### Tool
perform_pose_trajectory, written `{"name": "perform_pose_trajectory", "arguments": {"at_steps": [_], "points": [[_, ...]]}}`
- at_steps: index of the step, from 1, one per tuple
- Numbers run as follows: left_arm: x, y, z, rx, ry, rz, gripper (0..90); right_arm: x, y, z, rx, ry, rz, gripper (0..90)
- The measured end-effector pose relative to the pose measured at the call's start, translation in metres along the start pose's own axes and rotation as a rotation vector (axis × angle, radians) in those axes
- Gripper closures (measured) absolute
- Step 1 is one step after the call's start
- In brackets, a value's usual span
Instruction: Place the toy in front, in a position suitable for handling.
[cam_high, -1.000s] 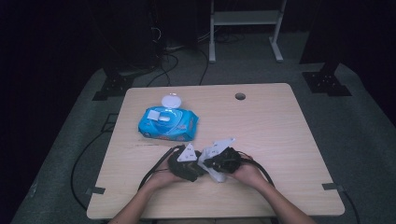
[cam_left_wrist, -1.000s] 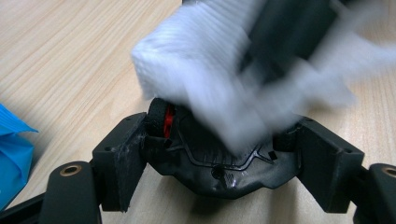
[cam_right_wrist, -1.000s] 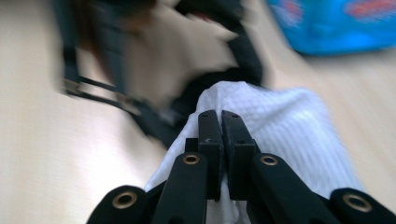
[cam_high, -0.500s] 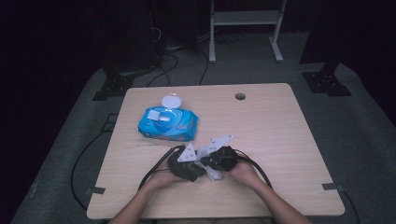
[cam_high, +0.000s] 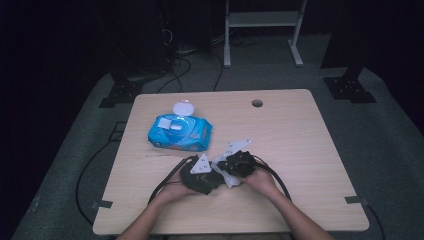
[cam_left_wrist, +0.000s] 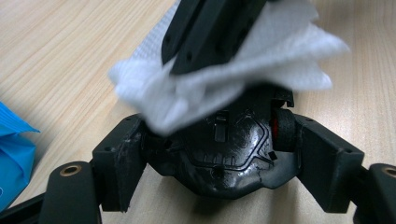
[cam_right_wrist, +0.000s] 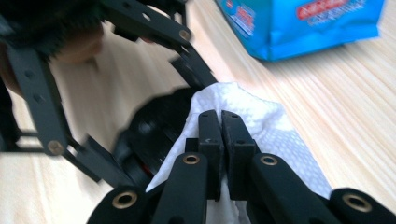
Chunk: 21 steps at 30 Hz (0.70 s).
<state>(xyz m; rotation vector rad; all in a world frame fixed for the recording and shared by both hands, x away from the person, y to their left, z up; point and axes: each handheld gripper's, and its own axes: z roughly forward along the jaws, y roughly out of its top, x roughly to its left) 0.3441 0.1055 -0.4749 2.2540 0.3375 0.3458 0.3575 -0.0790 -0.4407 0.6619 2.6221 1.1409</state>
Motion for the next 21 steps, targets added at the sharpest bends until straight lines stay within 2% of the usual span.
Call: {"name": "perform_pose_trajectory", "arguments": {"at_steps": [2,3,5,11,13,15,17,19,21], "points": [[0.0,0.0,0.0,0.004,0.003,0.002,23.6,0.005,0.004,0.005,0.002,0.002,-0.016,86.8],[0.0,-0.001,-0.001,0.005,0.006,0.002,23.6,0.007,0.008,0.008,0.008,-0.003,-0.04,86.8],[0.001,-0.002,-0.002,0.005,0.006,0.001,23.6,0.005,0.01,0.01,0.01,0.002,-0.034,86.8],[0.003,-0.002,-0.002,0.003,0.004,0.008,23.6,-0.017,-0.008,-0.01,0.012,-0.057,0.02,86.9],[0.002,-0.001,-0.002,0.005,0.008,0.013,23.6,-0.023,-0.012,-0.016,0.015,-0.062,0.049,86.9],[0.001,-0.001,-0.001,0.006,0.01,0.012,23.6,-0.02,-0.01,-0.014,0.013,-0.07,0.039,86.9],[0.002,-0.001,-0.001,0.007,0.011,0.012,23.6,-0.014,-0.006,-0.008,0.006,-0.047,0.034,86.9],[0.001,-0.001,-0.001,0.013,0.015,0.012,23.6,-0.004,0.001,0.001,0.001,-0.04,0.008,86.8],[0.002,-0.002,-0.002,0.009,0.015,0.007,23.6,-0.003,0.004,0.003,0.012,-0.047,-0.017,86.9]]}}
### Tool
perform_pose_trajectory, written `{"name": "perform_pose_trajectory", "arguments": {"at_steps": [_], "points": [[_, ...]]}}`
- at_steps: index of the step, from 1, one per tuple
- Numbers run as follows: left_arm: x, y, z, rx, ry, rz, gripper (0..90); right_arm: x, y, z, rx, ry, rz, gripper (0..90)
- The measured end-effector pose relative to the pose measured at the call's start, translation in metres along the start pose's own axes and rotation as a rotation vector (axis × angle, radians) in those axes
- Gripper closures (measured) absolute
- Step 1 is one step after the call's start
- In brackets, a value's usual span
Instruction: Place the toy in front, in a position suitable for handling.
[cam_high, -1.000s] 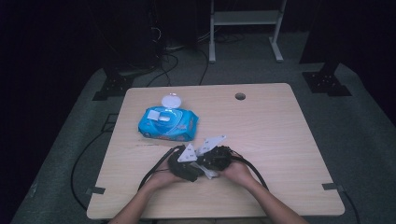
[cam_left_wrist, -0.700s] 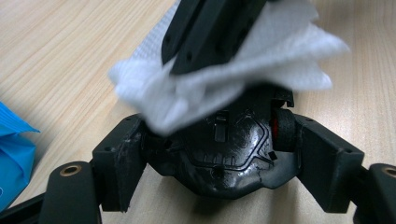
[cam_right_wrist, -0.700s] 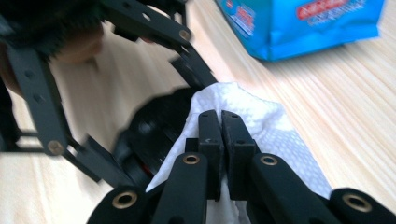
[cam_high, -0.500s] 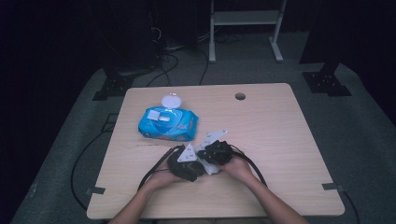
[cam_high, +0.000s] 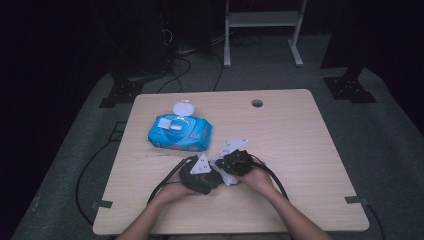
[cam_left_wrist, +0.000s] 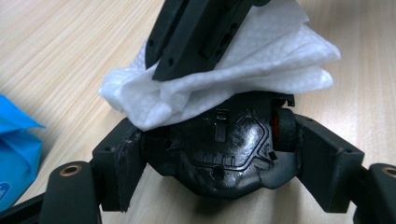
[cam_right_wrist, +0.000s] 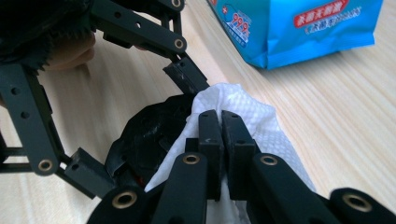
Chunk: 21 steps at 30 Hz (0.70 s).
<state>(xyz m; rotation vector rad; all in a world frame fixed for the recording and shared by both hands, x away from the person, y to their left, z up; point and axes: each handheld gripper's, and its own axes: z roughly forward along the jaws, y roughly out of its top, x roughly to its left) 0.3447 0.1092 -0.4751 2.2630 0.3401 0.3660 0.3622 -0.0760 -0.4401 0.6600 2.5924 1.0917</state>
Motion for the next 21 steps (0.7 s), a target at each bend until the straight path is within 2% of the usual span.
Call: {"name": "perform_pose_trajectory", "arguments": {"at_steps": [2,5,9,12,13,14,15,16,18,20,21], "points": [[0.0,0.0,0.0,-0.002,0.002,0.003,23.6,-0.005,-0.002,-0.003,0.0,-0.011,0.016,86.9],[0.0,0.0,0.0,-0.004,-0.001,0.0,23.7,-0.017,-0.011,-0.015,0.014,-0.064,0.022,86.8],[0.001,0.0,0.0,0.0,-0.001,0.006,23.7,-0.036,-0.031,-0.036,0.017,-0.124,0.064,86.9],[0.001,0.0,0.0,0.001,-0.002,0.008,23.7,-0.037,-0.035,-0.04,0.009,-0.109,0.089,86.9],[0.001,0.0,0.0,0.001,-0.002,0.007,23.6,-0.033,-0.034,-0.038,0.003,-0.079,0.084,86.9],[0.001,0.0,0.0,0.001,-0.002,0.004,23.6,-0.028,-0.033,-0.035,0.008,-0.066,0.061,86.8],[0.001,0.0,-0.001,0.001,-0.001,0.004,23.7,-0.022,-0.031,-0.034,0.014,-0.096,0.021,86.8],[0.001,0.0,-0.001,0.002,0.0,0.004,23.7,-0.022,-0.031,-0.034,0.016,-0.097,0.013,86.8],[0.001,0.0,-0.001,0.0,-0.005,-0.003,23.7,-0.026,-0.034,-0.036,0.018,-0.097,0.033,86.8],[0.001,0.0,-0.001,0.0,-0.005,0.0,23.7,-0.034,-0.04,-0.043,0.026,-0.125,0.056,86.9],[0.002,-0.001,-0.001,-0.003,-0.007,-0.003,23.7,-0.037,-0.044,-0.047,0.024,-0.124,0.067,86.9]]}}
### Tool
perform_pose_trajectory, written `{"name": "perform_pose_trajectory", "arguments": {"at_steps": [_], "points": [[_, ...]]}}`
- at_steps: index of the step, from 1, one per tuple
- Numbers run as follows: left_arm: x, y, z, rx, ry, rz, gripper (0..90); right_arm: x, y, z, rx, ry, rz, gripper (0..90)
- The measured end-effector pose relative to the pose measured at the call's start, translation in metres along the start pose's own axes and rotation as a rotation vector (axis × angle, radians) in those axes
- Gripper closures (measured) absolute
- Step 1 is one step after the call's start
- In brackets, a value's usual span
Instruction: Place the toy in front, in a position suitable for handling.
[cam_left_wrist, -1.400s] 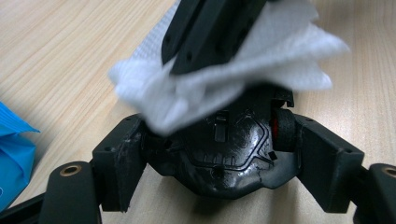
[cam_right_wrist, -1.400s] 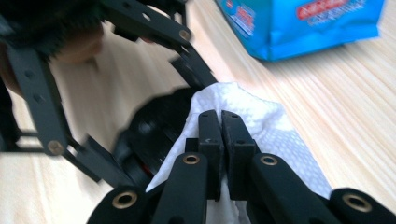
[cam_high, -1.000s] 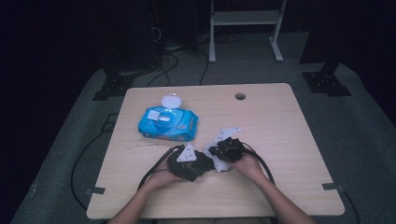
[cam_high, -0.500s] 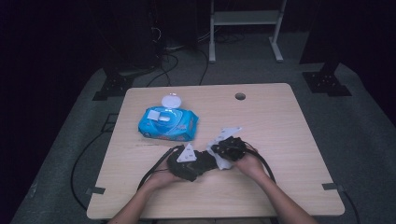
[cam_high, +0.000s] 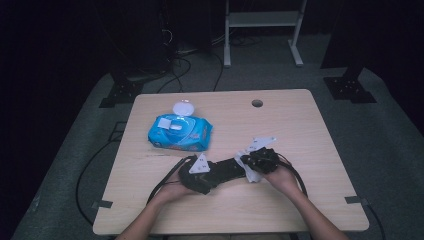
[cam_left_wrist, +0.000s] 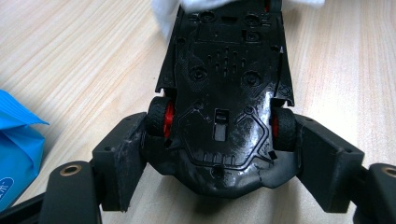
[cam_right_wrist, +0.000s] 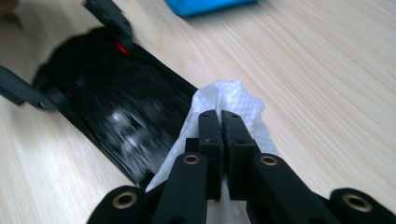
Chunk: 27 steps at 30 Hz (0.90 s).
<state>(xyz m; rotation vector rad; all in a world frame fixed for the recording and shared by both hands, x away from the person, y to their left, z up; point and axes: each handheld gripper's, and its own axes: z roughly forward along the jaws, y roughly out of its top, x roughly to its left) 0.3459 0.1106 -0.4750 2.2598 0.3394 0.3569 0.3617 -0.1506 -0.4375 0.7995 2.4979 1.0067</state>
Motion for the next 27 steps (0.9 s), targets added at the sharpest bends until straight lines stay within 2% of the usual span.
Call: {"name": "perform_pose_trajectory", "arguments": {"at_steps": [2,6,8,11,16,20,23,27], "points": [[0.0,0.0,0.0,0.001,0.002,-0.001,23.7,0.0,-0.007,-0.007,0.004,0.013,0.01,86.9],[-0.002,0.001,0.0,0.009,-0.002,0.021,23.7,0.015,-0.017,-0.016,0.007,0.054,-0.01,87.1],[-0.003,0.001,0.001,0.01,0.001,0.023,23.6,0.017,-0.017,-0.017,0.015,0.057,-0.016,87.1],[-0.003,0.002,0.001,0.009,0.0,0.03,23.7,0.012,-0.015,-0.015,0.02,0.058,-0.012,87.2],[-0.002,0.002,0.001,0.012,0.0,0.045,23.7,0.006,0.0,-0.003,0.004,0.039,0.007,87.2],[-0.001,0.001,0.0,0.008,0.001,0.022,23.7,0.001,0.009,0.007,-0.003,0.029,0.008,87.2],[0.001,-0.001,-0.001,0.007,-0.002,0.019,23.7,-0.004,0.003,0.002,0.004,0.012,0.017,87.2],[0.0,0.0,-0.001,0.011,0.003,0.016,23.7,-0.005,-0.014,-0.012,0.046,0.038,0.034,87.2]]}}
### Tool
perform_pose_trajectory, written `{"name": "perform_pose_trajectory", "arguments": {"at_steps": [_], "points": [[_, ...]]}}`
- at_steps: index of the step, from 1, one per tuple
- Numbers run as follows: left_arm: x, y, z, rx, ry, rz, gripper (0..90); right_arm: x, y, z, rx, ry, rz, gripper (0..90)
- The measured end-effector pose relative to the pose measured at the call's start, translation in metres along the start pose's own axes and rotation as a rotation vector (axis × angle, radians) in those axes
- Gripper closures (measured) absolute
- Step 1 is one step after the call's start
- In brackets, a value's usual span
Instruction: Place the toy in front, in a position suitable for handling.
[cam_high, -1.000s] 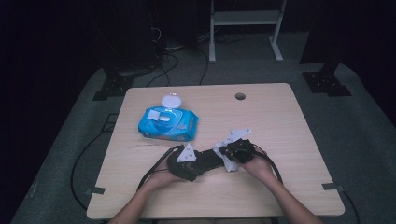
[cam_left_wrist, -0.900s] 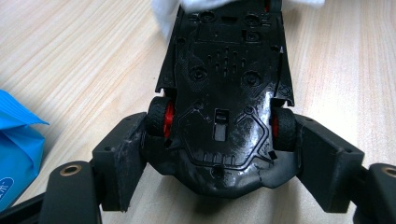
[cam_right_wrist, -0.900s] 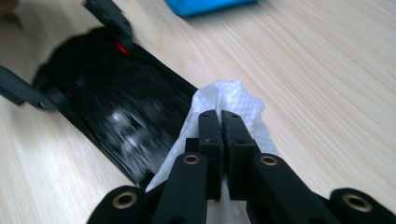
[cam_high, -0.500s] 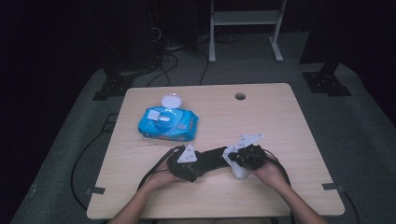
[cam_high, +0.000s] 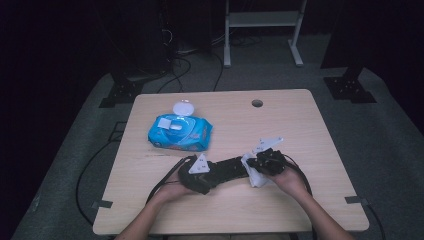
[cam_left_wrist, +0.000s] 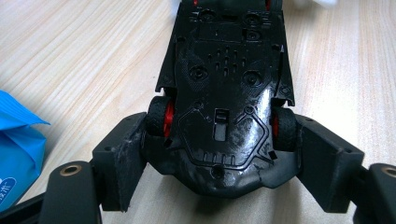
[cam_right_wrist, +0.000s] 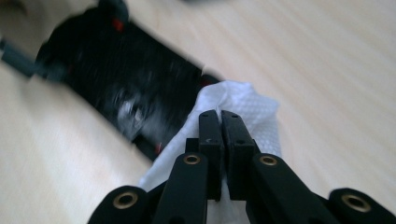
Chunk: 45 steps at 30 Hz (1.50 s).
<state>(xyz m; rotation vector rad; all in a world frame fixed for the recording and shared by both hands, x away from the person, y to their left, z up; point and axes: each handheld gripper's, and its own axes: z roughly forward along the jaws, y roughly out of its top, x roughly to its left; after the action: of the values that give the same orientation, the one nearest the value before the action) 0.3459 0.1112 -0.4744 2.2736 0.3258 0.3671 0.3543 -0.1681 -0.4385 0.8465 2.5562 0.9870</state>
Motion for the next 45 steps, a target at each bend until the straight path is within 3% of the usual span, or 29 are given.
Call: {"name": "perform_pose_trajectory", "arguments": {"at_steps": [4,7,9,12,16,18,19,24,27,28,32,35,42,45], "points": [[0.0,0.001,0.001,0.005,0.007,0.008,23.7,0.012,-0.004,-0.005,0.012,0.034,-0.018,87.2],[0.0,0.002,0.002,0.004,0.008,0.009,23.7,0.018,0.004,-0.003,-0.008,0.077,-0.028,87.2],[-0.001,0.002,0.003,0.004,0.011,0.014,23.7,0.021,0.012,0.002,-0.006,0.068,-0.052,87.1],[0.001,0.002,0.002,0.002,0.002,0.001,23.7,0.017,0.014,0.009,0.003,0.078,-0.041,87.0],[0.004,0.001,0.001,-0.007,-0.033,-0.04,23.2,0.017,0.005,0.007,-0.03,0.089,-0.04,87.0],[0.008,0.001,-0.001,-0.007,-0.064,-0.078,21.8,0.019,0.002,0.006,-0.049,0.081,-0.049,87.0],[0.01,0.001,-0.002,-0.015,-0.092,-0.123,20.1,0.019,0.001,0.006,-0.054,0.08,-0.051,87.0],[0.027,-0.005,-0.01,-0.062,-0.143,-0.305,16.9,0.021,-0.002,0.005,-0.07,0.081,-0.068,87.0],[0.034,-0.01,-0.009,-0.06,-0.169,-0.391,17.8,0.024,-0.004,0.005,-0.081,0.075,-0.088,87.0],[0.035,-0.011,-0.008,-0.049,-0.181,-0.402,18.1,0.025,-0.005,0.005,-0.084,0.073,-0.09,87.0],[0.032,-0.01,-0.002,-0.012,-0.22,-0.408,26.1,0.026,-0.006,0.004,-0.092,0.075,-0.088,87.1],[0.031,-0.01,-0.002,-0.017,-0.245,-0.408,33.4,0.027,-0.007,0.004,-0.094,0.067,-0.089,87.1],[0.028,-0.009,-0.004,-0.02,-0.217,-0.363,34.9,0.025,-0.009,0.004,-0.108,0.08,-0.074,87.0],[0.029,-0.01,-0.003,-0.021,-0.226,-0.4,35.6,0.023,-0.01,0.003,-0.106,0.1,-0.064,86.9]]}}
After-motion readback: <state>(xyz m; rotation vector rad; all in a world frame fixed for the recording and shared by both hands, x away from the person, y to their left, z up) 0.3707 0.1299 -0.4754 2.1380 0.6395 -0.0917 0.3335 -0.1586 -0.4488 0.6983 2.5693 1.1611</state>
